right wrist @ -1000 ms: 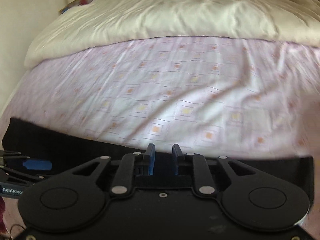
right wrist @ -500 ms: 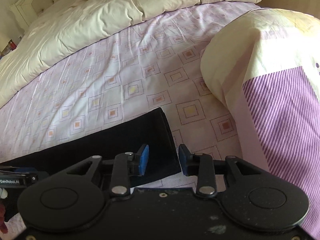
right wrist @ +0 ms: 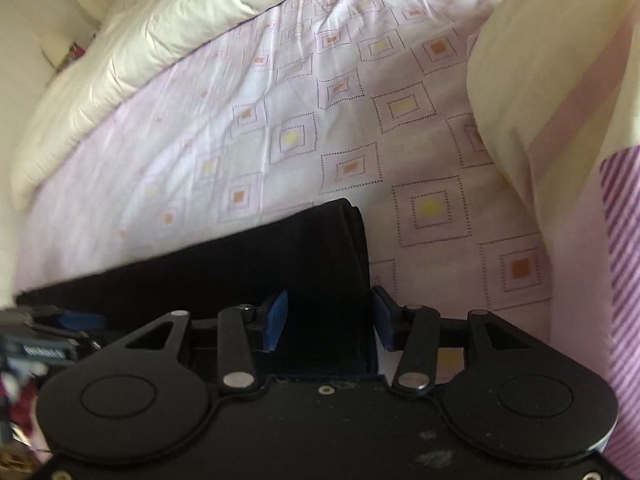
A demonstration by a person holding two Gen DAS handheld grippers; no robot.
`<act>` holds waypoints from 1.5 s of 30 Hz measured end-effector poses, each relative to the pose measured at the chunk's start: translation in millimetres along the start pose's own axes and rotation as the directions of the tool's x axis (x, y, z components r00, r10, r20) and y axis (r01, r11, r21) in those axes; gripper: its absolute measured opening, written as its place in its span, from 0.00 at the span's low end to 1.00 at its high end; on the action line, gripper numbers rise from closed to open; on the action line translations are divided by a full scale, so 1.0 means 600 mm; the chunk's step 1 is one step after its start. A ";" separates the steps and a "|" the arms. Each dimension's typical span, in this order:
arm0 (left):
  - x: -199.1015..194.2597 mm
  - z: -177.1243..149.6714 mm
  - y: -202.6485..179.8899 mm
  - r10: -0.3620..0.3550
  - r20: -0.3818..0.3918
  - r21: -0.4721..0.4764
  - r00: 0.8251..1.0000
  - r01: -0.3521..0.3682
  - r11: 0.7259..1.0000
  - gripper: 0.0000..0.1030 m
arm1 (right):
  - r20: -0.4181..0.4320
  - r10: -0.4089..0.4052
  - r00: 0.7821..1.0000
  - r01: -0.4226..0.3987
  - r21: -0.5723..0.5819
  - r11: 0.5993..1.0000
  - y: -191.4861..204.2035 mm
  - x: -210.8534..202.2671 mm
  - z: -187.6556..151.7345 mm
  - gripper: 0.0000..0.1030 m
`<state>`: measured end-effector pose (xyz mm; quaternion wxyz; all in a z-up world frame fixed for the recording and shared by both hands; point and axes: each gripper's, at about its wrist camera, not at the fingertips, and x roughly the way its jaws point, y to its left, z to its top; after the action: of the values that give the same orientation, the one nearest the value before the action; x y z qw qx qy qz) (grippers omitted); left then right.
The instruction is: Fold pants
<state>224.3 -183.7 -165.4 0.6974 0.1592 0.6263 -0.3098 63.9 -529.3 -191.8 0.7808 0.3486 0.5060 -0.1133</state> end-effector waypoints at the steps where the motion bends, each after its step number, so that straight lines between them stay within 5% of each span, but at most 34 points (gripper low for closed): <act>1: 0.001 -0.001 -0.003 0.002 0.000 0.006 1.000 -0.002 1.000 0.80 | -0.003 0.030 1.000 -0.030 0.016 0.999 -0.008 0.003 0.003 0.49; 4: 0.004 0.000 -0.011 0.020 -0.006 0.015 1.000 -0.020 1.000 0.81 | -0.009 0.065 0.998 -0.065 0.025 0.998 -0.018 0.005 0.008 0.45; 7: 0.006 0.000 -0.012 0.023 -0.006 0.015 1.000 -0.023 1.000 0.82 | -0.037 0.105 0.994 -0.103 0.054 0.993 -0.023 0.012 0.006 0.17; 12: 0.010 0.004 -0.021 0.045 -0.012 0.034 0.999 -0.044 0.998 0.82 | 0.032 0.030 0.999 -0.032 0.061 0.998 0.022 -0.015 -0.004 0.15; 20: 0.038 0.004 -0.066 0.131 0.005 0.054 0.991 -0.131 0.990 0.99 | 0.141 0.100 0.985 -0.104 0.024 0.994 0.122 -0.114 -0.020 0.14; 23: 0.033 0.006 -0.059 0.105 0.013 0.022 0.994 -0.105 0.994 0.97 | 0.154 0.092 0.984 -0.088 -0.033 0.996 0.172 -0.126 -0.026 0.14; 24: 0.026 0.006 -0.053 0.090 0.020 0.016 0.996 -0.090 0.996 0.88 | 0.160 0.089 0.983 -0.082 -0.050 0.995 0.189 -0.130 -0.028 0.14; 27: -0.011 0.001 -0.015 0.065 0.069 -0.036 0.995 -0.062 0.997 0.61 | 0.168 0.090 0.982 -0.078 -0.079 0.994 0.234 -0.138 -0.033 0.14; 35: -0.131 -0.045 0.147 0.068 0.223 -0.238 0.972 -0.014 0.971 0.61 | 0.149 0.100 0.984 -0.076 -0.160 0.984 0.400 -0.101 -0.078 0.14; 45: -0.170 -0.149 0.313 0.106 0.194 -0.347 0.975 -0.032 0.937 0.61 | 0.055 -0.016 0.998 0.033 -0.325 0.945 0.593 0.115 -0.175 0.14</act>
<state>271.6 36.7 -112.1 0.7869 0.0243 0.5876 -0.1867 209.5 -187.8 -124.8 0.8389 0.2057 0.5017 -0.0469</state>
